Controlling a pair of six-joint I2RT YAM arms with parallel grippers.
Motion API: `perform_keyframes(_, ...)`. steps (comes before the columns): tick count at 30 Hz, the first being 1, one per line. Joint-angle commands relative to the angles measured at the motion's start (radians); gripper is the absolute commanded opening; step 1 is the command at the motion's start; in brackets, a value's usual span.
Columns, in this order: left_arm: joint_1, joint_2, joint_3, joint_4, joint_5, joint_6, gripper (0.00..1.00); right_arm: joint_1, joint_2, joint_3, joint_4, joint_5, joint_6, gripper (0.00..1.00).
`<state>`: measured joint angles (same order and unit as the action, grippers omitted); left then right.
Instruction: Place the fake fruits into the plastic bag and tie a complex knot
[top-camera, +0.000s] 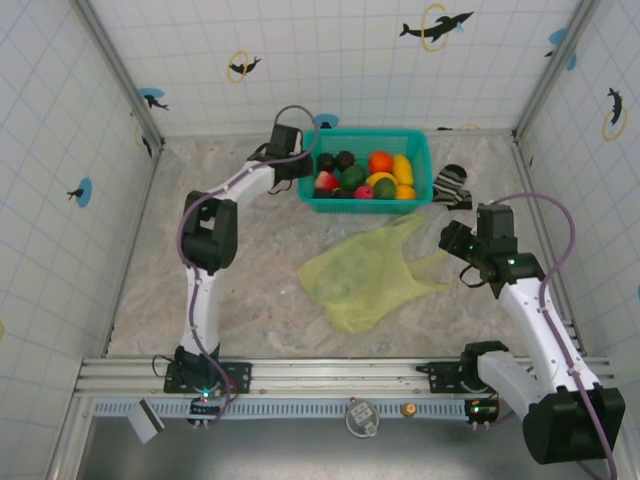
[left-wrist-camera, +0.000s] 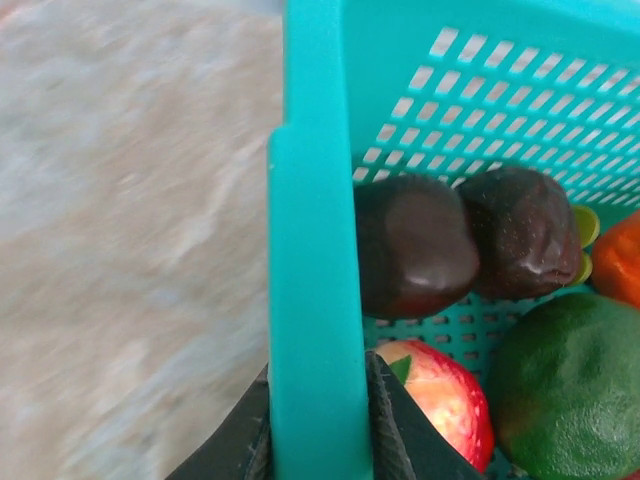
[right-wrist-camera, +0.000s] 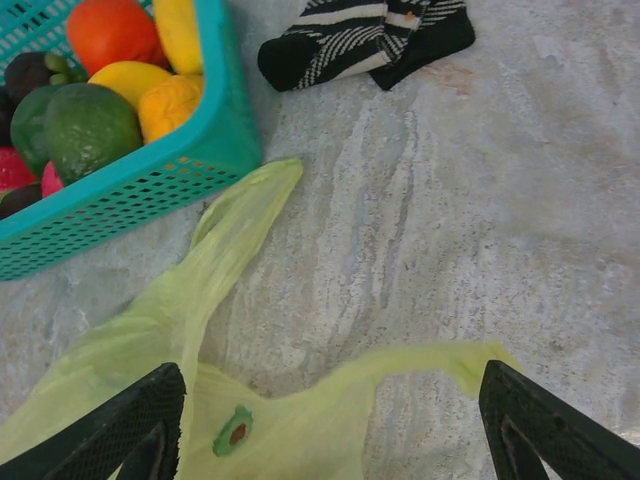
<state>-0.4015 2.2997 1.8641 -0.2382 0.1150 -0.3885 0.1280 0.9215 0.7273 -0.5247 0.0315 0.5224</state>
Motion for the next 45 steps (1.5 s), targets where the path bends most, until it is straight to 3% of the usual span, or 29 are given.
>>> perform_keyframes(1,-0.016,0.04,0.069,0.002,0.038,-0.01,0.27,-0.007,-0.023,-0.013,-0.033,0.044,0.037,0.82)
perform_keyframes(8,-0.011,-0.03,0.006,0.145,0.086,-0.085,0.68,-0.056,-0.024,-0.051,-0.046,0.071,0.04,0.82)
perform_keyframes(11,0.004,-0.144,-0.085,0.195,0.081,-0.087,0.75,-0.109,-0.014,-0.091,-0.009,0.011,0.057,0.81)
perform_keyframes(16,0.039,-0.348,-0.241,0.233,0.123,-0.11,0.78,-0.14,0.023,-0.175,0.095,-0.139,0.104,0.73)
perform_keyframes(19,0.04,-0.476,-0.351,0.247,0.138,-0.117,0.78,-0.182,0.031,-0.249,0.216,-0.235,0.111,0.6)
perform_keyframes(23,0.039,-0.656,-0.519,0.279,0.173,-0.165,0.78,-0.198,0.057,-0.23,0.349,-0.315,0.066,0.25)
perform_keyframes(25,0.039,-0.746,-0.601,0.272,0.188,-0.171,0.78,-0.14,0.091,-0.114,0.308,-0.283,0.03,0.11)
perform_keyframes(28,0.04,-0.867,-0.682,0.213,0.169,-0.155,0.77,0.044,0.12,0.083,0.192,-0.144,-0.052,0.0)
perform_keyframes(31,0.041,-0.967,-0.705,0.1,0.137,-0.105,0.76,0.219,0.123,0.226,0.119,-0.041,-0.107,0.0)
perform_keyframes(34,0.042,-1.066,-0.743,0.024,0.031,-0.082,0.74,0.324,0.147,0.335,0.145,-0.084,-0.128,0.0)
perform_keyframes(41,0.044,-1.12,-0.724,-0.074,-0.153,-0.112,0.7,0.485,0.347,0.662,0.246,-0.164,-0.233,0.0)
perform_keyframes(45,0.054,-1.156,-0.713,-0.097,-0.277,-0.153,0.7,0.597,0.455,0.812,0.301,-0.137,-0.363,0.0)
